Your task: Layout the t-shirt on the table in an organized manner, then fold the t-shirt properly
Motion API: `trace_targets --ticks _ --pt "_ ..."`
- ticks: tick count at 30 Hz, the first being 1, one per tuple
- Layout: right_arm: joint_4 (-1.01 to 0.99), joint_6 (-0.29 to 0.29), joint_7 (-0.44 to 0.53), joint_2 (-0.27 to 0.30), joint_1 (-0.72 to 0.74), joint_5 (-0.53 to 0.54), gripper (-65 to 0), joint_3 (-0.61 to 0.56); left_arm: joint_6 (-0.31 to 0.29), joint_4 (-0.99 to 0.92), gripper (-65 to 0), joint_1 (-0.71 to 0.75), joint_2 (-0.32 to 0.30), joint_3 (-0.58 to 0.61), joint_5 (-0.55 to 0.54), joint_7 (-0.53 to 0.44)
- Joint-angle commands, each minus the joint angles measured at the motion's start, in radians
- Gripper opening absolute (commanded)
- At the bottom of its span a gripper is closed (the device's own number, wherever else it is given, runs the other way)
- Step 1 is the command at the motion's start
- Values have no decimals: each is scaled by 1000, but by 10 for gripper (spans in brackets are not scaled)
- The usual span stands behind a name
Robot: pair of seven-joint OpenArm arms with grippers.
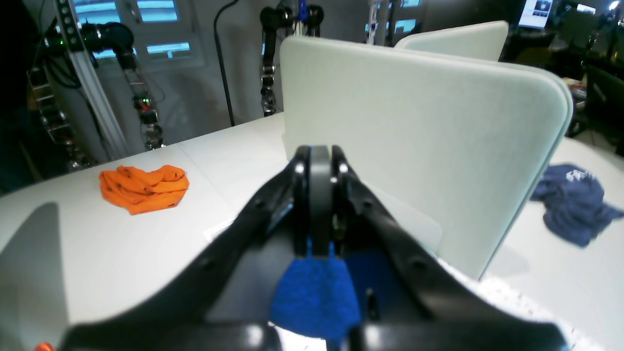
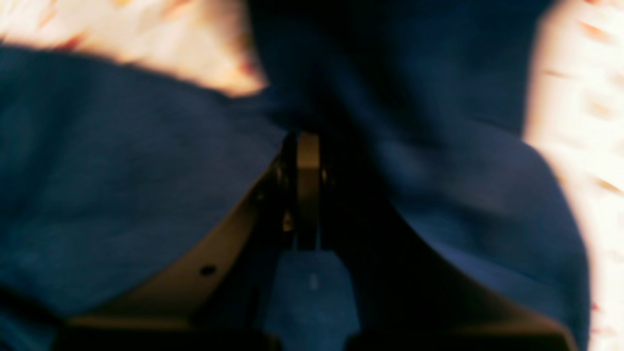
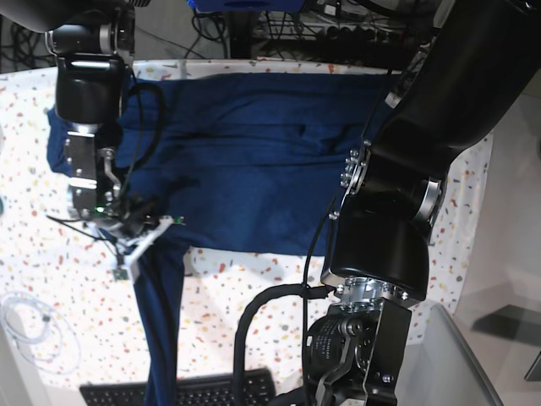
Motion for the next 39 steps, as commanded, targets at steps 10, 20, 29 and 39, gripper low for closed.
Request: trace_targets --ticks 10,20,29,39 --pt "-81 -4 13 27 48 5 -648 40 -5 151 -650 117 10 -5 -266 -28" --pt "-200 -7 96 72 67 6 -648 42 -8 481 -650 479 -24 -74 -270 -26" --pt "-282 -33 98 95 97 6 -648 42 -7 513 -650 730 -211 -171 -649 -29" --pt "-280 -32 98 91 62 6 -648 42 -13 513 -650 1091 -465 -381 -860 -32"
